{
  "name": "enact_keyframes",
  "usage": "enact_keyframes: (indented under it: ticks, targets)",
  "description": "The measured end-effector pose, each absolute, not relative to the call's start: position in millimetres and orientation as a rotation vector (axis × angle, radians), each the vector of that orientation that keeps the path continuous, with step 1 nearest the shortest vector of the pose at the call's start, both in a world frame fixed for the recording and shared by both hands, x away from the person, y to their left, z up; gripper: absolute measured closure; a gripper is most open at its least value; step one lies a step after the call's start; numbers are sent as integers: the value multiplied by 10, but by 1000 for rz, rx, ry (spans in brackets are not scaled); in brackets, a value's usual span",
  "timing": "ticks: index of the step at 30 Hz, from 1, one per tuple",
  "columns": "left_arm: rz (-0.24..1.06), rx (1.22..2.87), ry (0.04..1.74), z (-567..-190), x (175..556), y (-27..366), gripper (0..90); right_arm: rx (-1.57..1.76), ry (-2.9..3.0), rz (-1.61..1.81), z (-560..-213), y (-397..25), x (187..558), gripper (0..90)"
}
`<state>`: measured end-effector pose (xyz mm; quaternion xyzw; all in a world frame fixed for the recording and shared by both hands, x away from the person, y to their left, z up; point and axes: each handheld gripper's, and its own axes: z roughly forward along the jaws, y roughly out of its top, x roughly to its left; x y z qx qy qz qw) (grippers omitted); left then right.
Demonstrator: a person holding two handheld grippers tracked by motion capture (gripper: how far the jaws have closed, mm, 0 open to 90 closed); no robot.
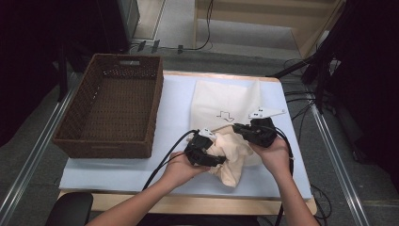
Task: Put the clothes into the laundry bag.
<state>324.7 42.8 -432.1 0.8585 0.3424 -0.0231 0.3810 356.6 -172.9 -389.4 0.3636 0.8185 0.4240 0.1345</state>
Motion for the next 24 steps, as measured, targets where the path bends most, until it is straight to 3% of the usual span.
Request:
enact_keyframes:
  ticks: [16, 24]
  targets:
    - [30, 2148, 950, -4402, 3474, 192, 524, 1065, 2376, 1239, -3890, -1741, 3568, 877]
    - [3, 2178, 910, -4476, 3494, 170, 401, 1069, 2383, 1236, -3905, -1755, 3577, 877]
